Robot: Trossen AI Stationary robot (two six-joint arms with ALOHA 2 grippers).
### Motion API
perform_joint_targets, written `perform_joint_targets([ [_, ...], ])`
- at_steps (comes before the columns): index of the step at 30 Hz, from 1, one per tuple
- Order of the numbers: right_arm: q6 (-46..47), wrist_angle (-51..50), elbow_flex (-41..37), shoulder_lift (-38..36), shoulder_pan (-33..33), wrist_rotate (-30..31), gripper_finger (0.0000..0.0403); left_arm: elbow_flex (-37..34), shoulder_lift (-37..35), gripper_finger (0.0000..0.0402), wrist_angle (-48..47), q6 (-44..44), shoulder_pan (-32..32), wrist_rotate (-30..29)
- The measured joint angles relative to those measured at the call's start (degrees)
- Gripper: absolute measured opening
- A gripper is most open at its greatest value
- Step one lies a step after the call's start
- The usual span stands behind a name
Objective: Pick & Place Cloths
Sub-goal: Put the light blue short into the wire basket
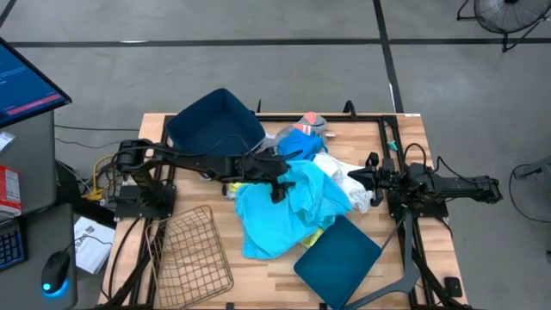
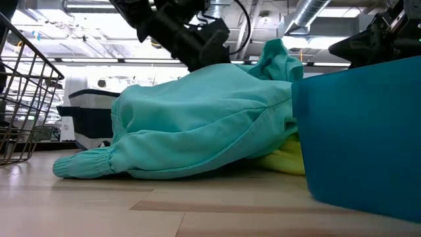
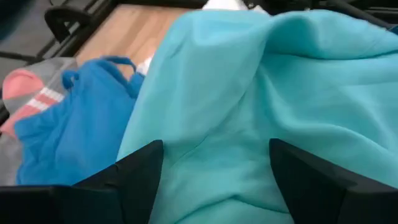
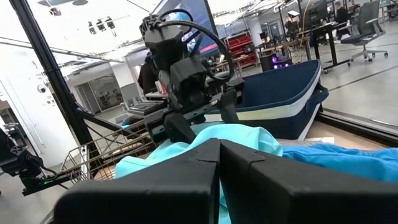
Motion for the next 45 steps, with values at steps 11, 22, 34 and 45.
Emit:
perform_joint_targets([
  [11, 0.0, 0.0, 0.0, 0.0, 0.0, 0.0, 0.0000, 0.0, -6.8, 0.0016, 0.0, 2.8, -0.8, -6.8],
  [22, 0.0, 0.0, 0.0, 0.0, 0.0, 0.0, 0.0000, 0.0, -20.5, 0.0000, 1.2, 3.0, -0.8, -6.6],
  [34, 0.0, 0.0, 0.0, 0.0, 0.0, 0.0, 0.0000, -4.2, -24.5, 0.0096, 2.0, 7.0, -0.1, 4.2],
  [45, 0.0, 0.0, 0.0, 0.0, 0.0, 0.0, 0.0000, -8.2, -15.2, 0.0303, 3.0, 6.5, 2.2, 2.8],
])
